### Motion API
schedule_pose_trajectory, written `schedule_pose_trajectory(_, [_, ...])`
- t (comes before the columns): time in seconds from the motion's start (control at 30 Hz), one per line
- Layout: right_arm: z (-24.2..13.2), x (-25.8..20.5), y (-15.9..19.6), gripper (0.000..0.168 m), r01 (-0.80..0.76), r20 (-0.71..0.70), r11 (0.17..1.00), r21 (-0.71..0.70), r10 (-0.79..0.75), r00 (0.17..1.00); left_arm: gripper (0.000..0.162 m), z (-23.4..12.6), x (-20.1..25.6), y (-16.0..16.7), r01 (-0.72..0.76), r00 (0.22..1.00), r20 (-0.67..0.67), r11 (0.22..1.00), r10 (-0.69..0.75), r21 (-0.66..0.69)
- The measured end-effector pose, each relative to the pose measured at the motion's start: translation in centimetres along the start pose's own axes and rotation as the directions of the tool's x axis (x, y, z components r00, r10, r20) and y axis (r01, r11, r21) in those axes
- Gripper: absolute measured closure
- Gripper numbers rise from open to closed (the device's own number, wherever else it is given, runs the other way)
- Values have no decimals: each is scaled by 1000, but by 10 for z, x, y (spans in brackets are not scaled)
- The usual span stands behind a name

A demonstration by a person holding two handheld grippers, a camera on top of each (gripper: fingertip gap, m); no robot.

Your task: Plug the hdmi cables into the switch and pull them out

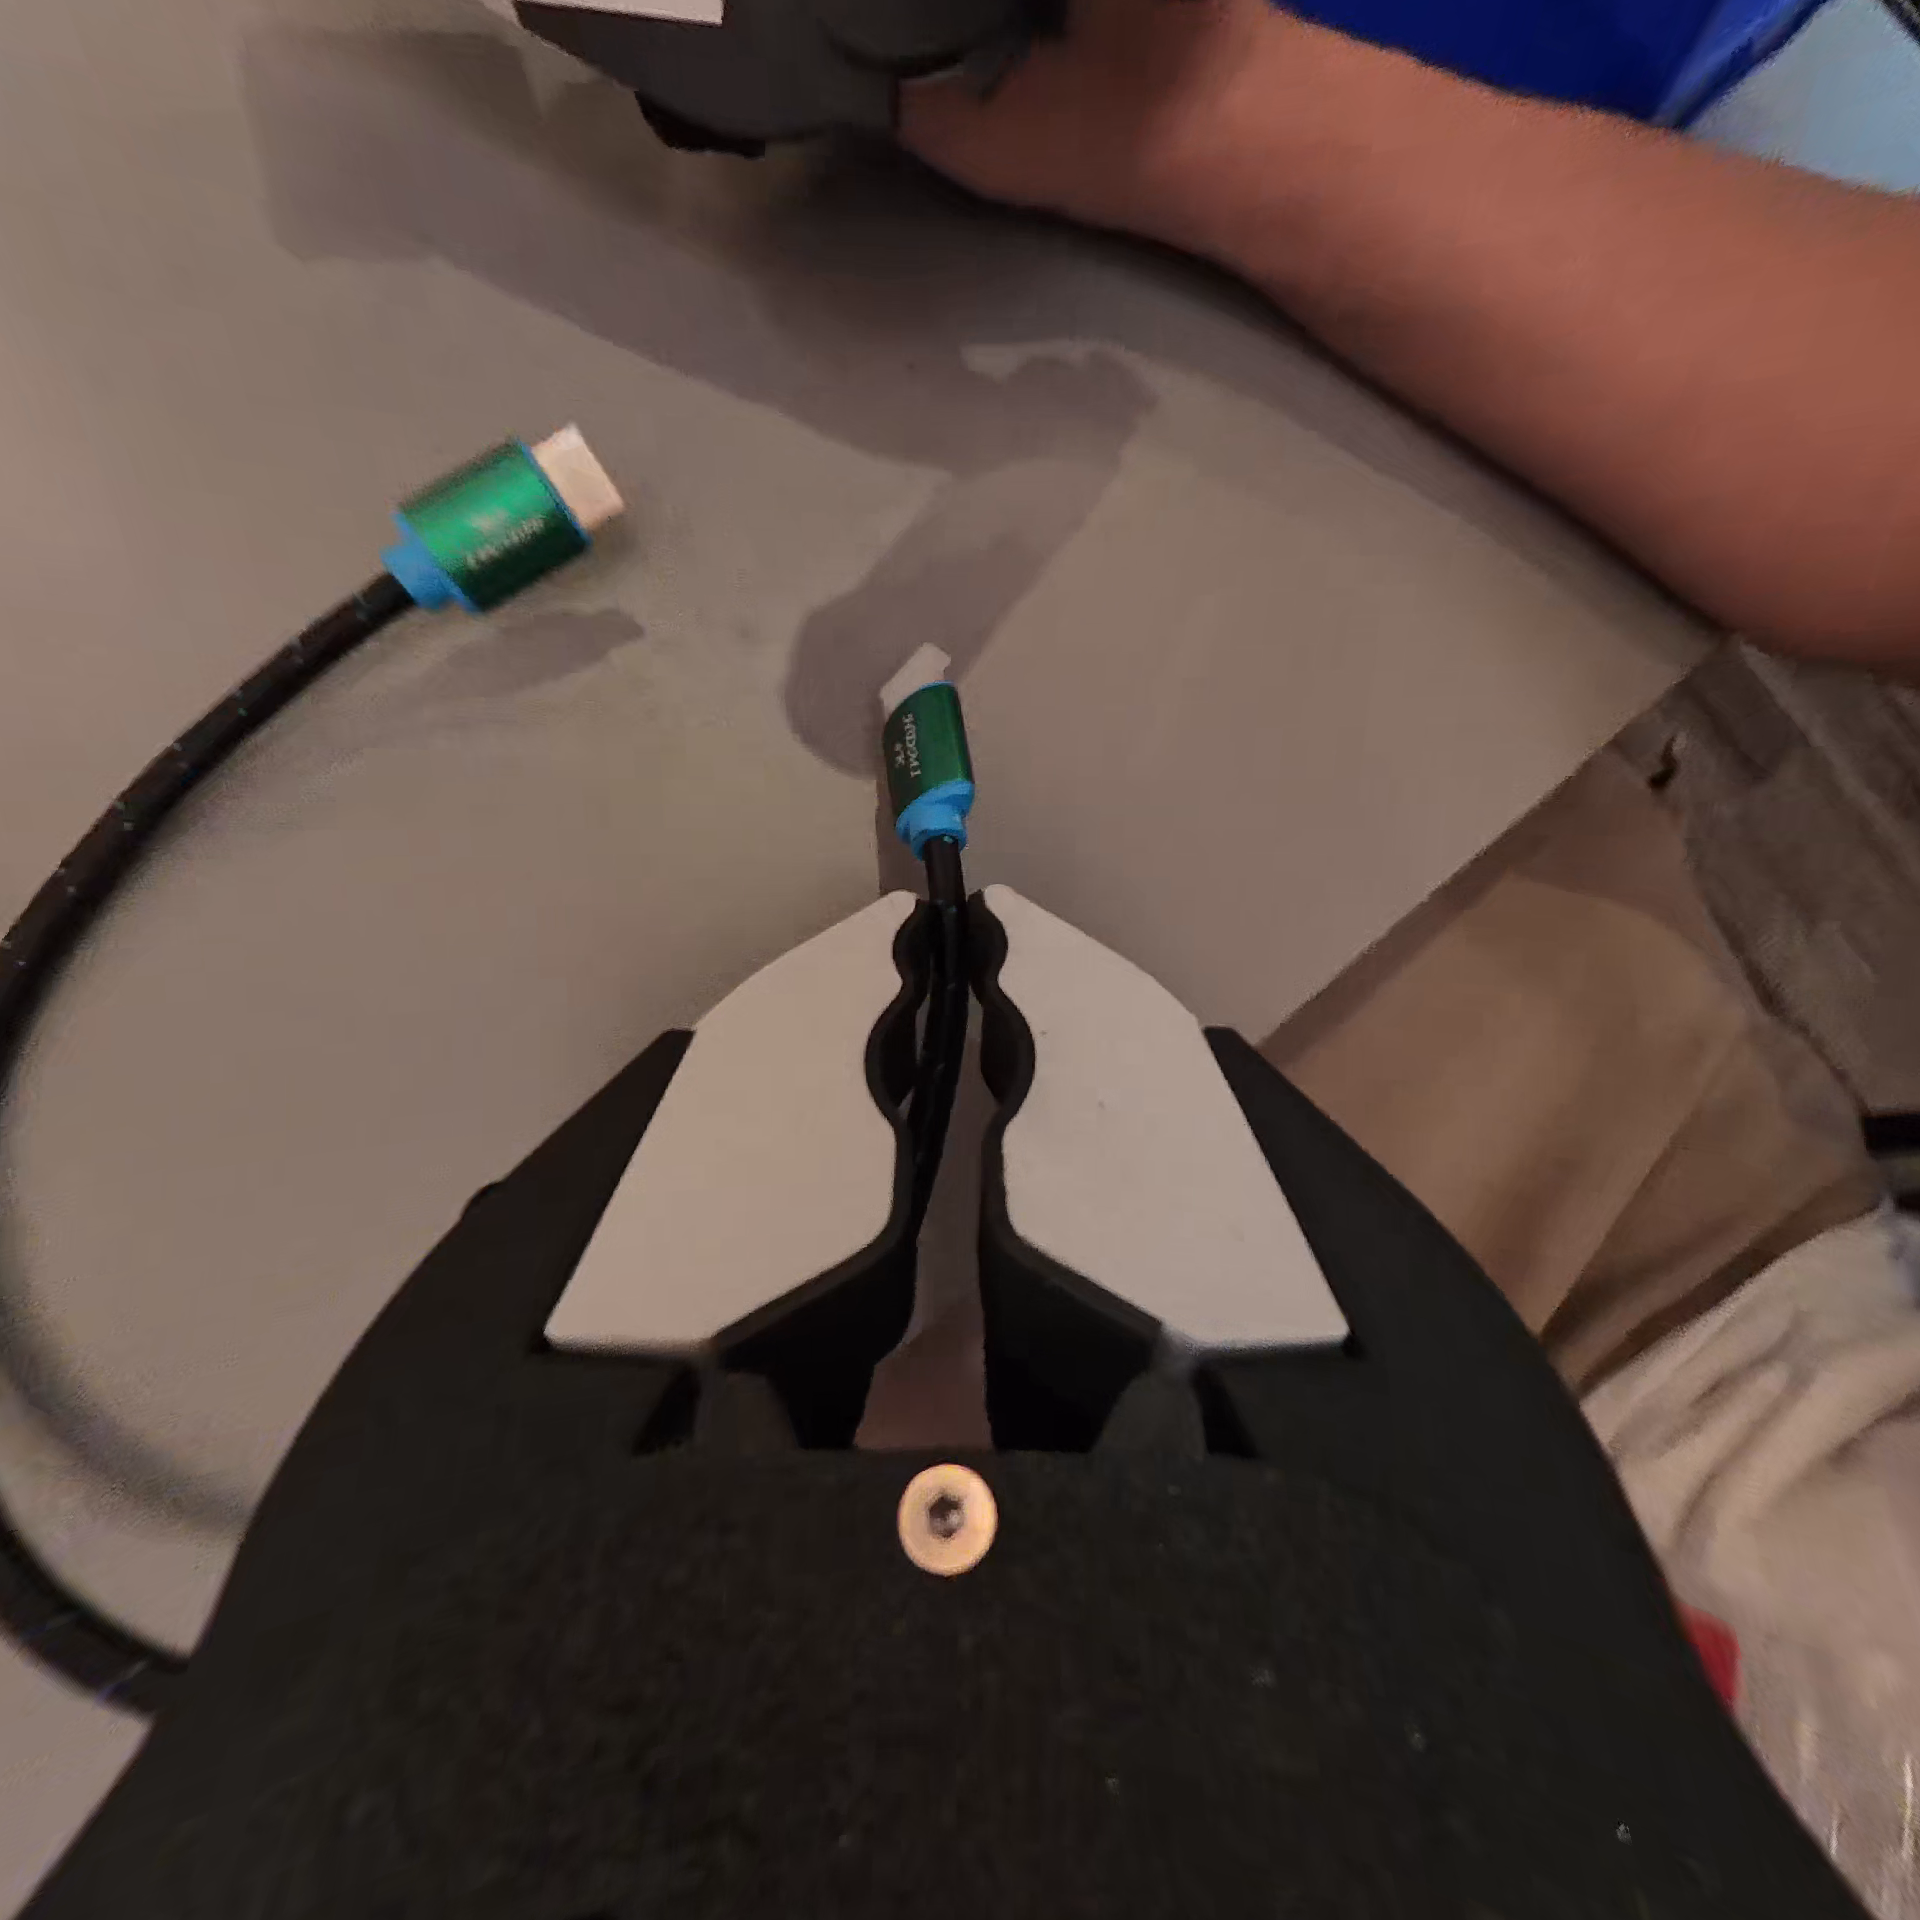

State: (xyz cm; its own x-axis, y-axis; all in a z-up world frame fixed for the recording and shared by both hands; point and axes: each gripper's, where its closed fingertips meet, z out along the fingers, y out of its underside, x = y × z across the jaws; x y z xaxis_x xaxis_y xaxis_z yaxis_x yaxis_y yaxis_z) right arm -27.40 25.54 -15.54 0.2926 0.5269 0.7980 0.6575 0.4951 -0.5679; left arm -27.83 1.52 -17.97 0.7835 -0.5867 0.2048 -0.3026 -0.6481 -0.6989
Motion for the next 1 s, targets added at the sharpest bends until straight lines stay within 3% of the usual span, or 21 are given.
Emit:
schedule_pose_trajectory(0.03, [0,0,0,155,0,3,1000,0,0,1000,155,6,5,-5,21,1000,8,1000,-21,18])
schedule_pose_trajectory(0.1, [0,-1,0,155,1,5,1000,4,-1,1000,141,14,32,-16,16,994,-105,999,-11,39])
schedule_pose_trajectory(0.2, [-1,-1,-1,155,-8,8,1000,7,7,1000,131,6,52,-32,-85,967,-234,992,104,91])
schedule_pose_trajectory(0.33, [-1,0,-2,155,-21,12,1000,19,21,1000,123,-9,9,-47,-353,921,-156,934,357,54])
schedule_pose_trajectory(0.4, [-1,0,-2,155,-21,15,1000,23,20,1000,123,-2,-23,-55,-518,853,-65,855,519,20])
schedule_pose_trajectory(0.47, [0,-2,-3,155,-18,21,1000,25,18,1000,125,15,-39,-52,-631,775,-81,775,627,-27])
schedule_pose_trajectory(0.63, [0,-1,-2,155,-21,22,999,26,20,1000,124,52,-34,-53,-601,756,-335,799,563,-16])
schedule_pose_trajectory(0.73, [0,1,-2,155,-42,20,999,31,41,999,124,69,-36,-50,-583,751,-418,810,511,-57])
schedule_pose_trajectory(0.8, [0,2,-2,155,-53,24,998,32,52,998,126,78,-35,-44,-601,737,-431,797,521,-64])
schedule_pose_trajectory(0.9, [0,1,-2,155,-54,30,998,34,53,998,153,79,-32,-42,-667,685,-405,745,605,-16])
schedule_pose_trajectory(1.0, [1,-1,-2,155,-43,36,998,33,42,998,155,77,-35,-41,-641,713,-386,768,585,-20])
